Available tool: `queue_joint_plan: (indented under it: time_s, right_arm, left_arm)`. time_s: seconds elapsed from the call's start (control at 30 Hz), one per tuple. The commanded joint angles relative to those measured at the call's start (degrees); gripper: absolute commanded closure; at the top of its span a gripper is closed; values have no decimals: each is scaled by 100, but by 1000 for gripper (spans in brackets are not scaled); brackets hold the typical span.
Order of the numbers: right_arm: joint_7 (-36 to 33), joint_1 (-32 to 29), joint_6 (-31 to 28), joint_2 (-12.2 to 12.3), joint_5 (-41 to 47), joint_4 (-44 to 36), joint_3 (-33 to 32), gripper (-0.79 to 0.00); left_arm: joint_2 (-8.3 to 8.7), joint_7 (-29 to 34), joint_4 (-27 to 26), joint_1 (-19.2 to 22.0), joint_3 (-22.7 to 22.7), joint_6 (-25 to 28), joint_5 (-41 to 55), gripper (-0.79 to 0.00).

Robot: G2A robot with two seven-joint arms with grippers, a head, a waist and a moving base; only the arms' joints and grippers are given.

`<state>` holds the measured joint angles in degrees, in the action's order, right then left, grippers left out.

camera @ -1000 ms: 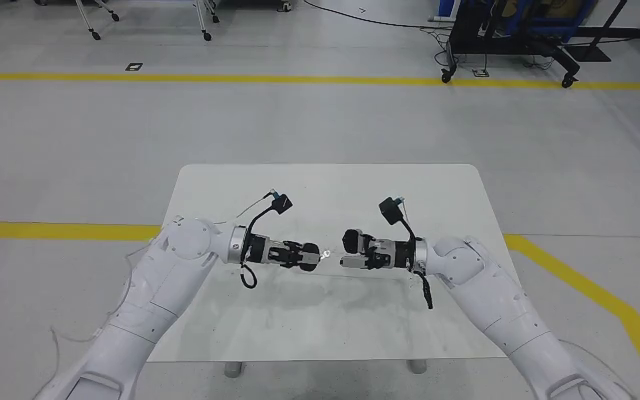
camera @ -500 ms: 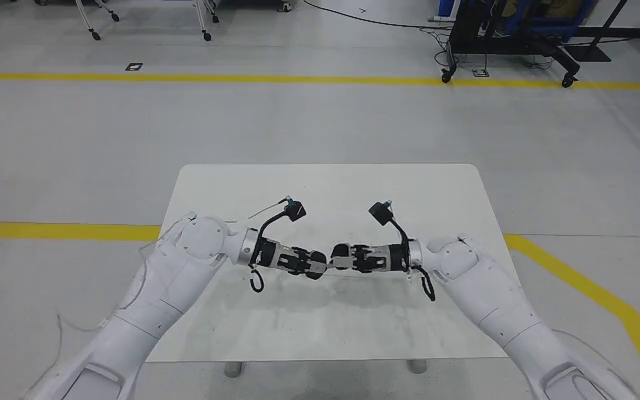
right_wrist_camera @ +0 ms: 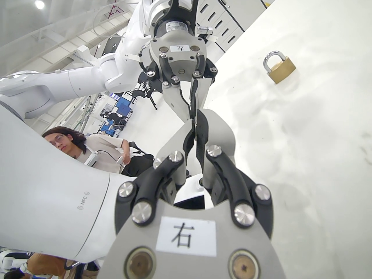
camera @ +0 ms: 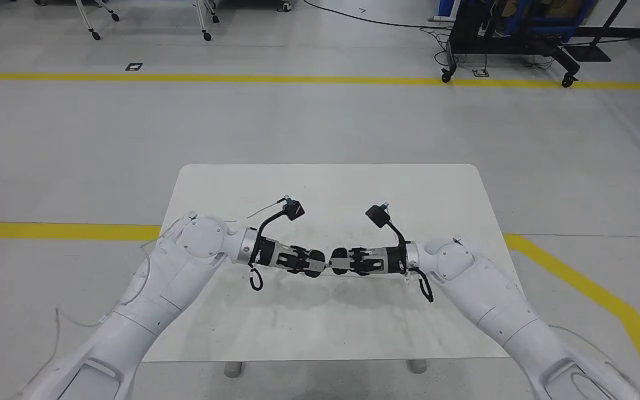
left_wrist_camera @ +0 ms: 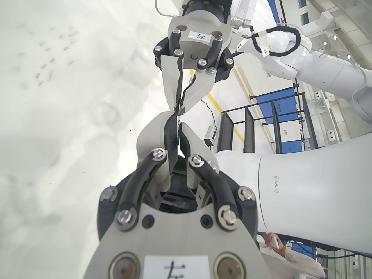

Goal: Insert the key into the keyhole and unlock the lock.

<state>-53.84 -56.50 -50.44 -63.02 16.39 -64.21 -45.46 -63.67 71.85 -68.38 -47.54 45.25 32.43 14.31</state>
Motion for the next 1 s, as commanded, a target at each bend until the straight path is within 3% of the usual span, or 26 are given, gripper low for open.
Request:
queue_joint_plan:
  time_s: [0.0, 0.27, 0.3, 0.33, 0.37, 0.67, 0.77, 0.97]
  right_arm:
    - [17, 10, -18, 17, 56, -6, 55, 0]
    - [74, 86, -75, 83, 269, 6, 290, 0]
    - [90, 98, -90, 91, 292, 26, 305, 0]
    - [107, 109, -107, 98, 305, 44, 321, 0]
    - [139, 113, -139, 106, 338, 90, 321, 0]
    - [756, -53, -756, 345, 526, 362, -9, 0]
    - [756, -225, -756, 485, 558, 210, -338, 0]
    - [756, -225, -756, 485, 558, 210, -338, 0]
  left_arm:
    - [-1, -12, 16, 11, -14, 12, 2, 0]
    - [-3, -58, 87, 47, -12, 58, 24, 0]
    - [-1, -67, 96, 49, -3, 64, 30, -215]
    - [-1, -77, 103, 47, 7, 74, 42, -600]
    - [1, -85, 107, 45, 18, 84, 62, -785]
    - [60, -400, 201, 4, 291, 117, 84, -785]
    - [66, -448, 212, 4, 317, 112, 62, -785]
    - [66, -448, 212, 4, 317, 112, 62, -785]
